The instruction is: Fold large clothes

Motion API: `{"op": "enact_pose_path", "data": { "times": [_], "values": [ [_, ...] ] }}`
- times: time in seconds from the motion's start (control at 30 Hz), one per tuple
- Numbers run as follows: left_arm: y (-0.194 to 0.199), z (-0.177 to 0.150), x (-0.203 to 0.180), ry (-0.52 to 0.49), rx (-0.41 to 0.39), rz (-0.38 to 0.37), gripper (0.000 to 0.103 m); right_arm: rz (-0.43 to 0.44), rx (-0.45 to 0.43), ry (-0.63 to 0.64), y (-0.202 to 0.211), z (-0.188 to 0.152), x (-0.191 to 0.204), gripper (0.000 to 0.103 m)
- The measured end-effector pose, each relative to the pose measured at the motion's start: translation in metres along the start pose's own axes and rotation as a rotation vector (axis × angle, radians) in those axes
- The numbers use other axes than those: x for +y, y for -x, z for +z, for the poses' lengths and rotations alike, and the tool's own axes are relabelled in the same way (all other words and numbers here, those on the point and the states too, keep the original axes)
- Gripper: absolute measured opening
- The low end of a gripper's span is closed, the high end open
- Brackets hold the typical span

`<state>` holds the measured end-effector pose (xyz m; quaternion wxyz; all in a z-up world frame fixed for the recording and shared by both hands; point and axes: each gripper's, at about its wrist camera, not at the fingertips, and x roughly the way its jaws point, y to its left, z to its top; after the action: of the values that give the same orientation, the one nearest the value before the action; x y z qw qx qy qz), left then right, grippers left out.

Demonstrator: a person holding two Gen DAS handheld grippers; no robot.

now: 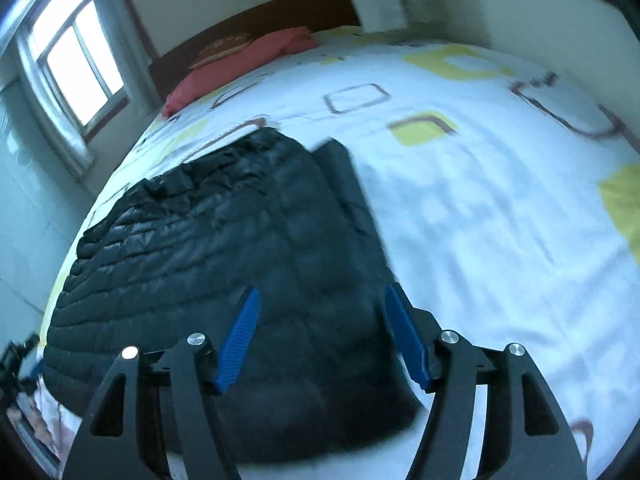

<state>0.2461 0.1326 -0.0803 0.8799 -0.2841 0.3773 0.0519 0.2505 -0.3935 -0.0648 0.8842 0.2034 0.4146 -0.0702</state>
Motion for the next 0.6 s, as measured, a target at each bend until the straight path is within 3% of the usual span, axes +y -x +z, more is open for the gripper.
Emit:
{"op": "enact_pose_path", "data": {
  "times": [0.13, 0.3, 0.5, 0.6],
  "values": [
    [0.01, -0.027, 0.032, 0.142, 0.03, -0.05, 0.08, 0.051, 0.028, -0.125, 0.006, -0.026, -0.028, 0.066],
    [-0.003, -0.045, 0.04, 0.243, 0.088, -0.13, 0.082, 0.141, 0.069, -0.251, -0.008, -0.038, -0.038, 0.066],
    [-0.018, -0.043, 0.035, 0.303, 0.038, -0.189, 0.085, 0.263, 0.058, -0.432, -0.034, -0.041, -0.052, 0.068],
    [-0.025, -0.04, 0.031, 0.329, 0.019, -0.197, 0.085, 0.272, 0.034, -0.459, -0.032, -0.041, -0.05, 0.068]
  ]
}}
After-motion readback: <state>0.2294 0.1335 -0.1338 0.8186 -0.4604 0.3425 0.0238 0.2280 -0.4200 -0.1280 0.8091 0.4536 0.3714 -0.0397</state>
